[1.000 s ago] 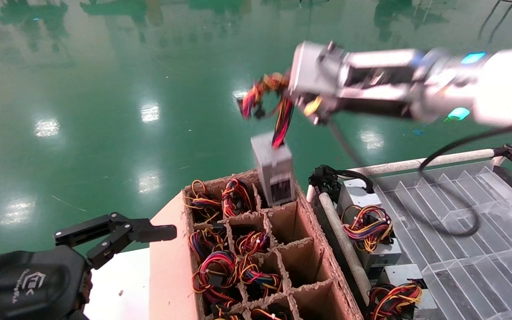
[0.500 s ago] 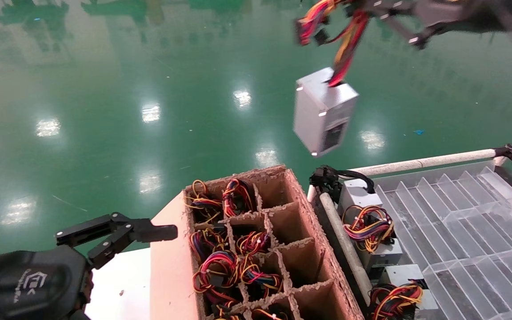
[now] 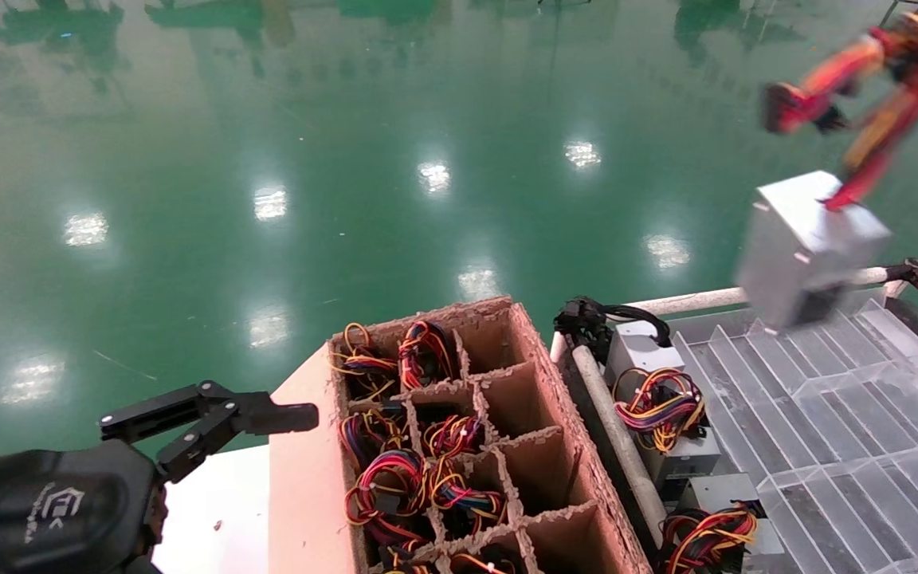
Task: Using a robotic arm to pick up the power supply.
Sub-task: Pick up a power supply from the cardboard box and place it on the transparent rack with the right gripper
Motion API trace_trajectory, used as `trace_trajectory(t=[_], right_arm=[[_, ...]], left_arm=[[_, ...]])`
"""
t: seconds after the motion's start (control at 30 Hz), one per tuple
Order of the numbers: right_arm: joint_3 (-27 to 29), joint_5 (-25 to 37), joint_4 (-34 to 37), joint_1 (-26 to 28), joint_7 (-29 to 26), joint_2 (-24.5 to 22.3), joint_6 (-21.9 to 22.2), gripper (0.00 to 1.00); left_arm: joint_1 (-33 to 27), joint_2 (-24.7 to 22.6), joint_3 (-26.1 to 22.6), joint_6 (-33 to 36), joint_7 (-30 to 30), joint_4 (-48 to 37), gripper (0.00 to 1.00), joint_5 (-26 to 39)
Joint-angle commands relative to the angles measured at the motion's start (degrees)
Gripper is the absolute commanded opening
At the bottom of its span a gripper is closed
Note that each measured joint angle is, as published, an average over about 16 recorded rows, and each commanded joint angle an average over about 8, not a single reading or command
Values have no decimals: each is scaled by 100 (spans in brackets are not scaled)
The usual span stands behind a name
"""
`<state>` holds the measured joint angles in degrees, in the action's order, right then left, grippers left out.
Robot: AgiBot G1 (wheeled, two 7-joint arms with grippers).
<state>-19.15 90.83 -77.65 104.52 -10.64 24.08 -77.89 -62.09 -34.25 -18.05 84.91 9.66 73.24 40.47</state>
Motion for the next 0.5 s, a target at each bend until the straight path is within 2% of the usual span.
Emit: trace_trajectory(t=[0.03,0.23,0.5], right_arm=[[73,-100,2,-60,-8,-285,-133,0],[191,-659,15,-650,-37,-1024,-386,0],[184,-1438,28,-1462,-28,-1809,-439,0]], left_arm=[[0,0,0,0,0,0,100,0],[0,1,-2,-1,-1,0,100,-1],[-1,1,-3,-1,-2,0,100,-2]])
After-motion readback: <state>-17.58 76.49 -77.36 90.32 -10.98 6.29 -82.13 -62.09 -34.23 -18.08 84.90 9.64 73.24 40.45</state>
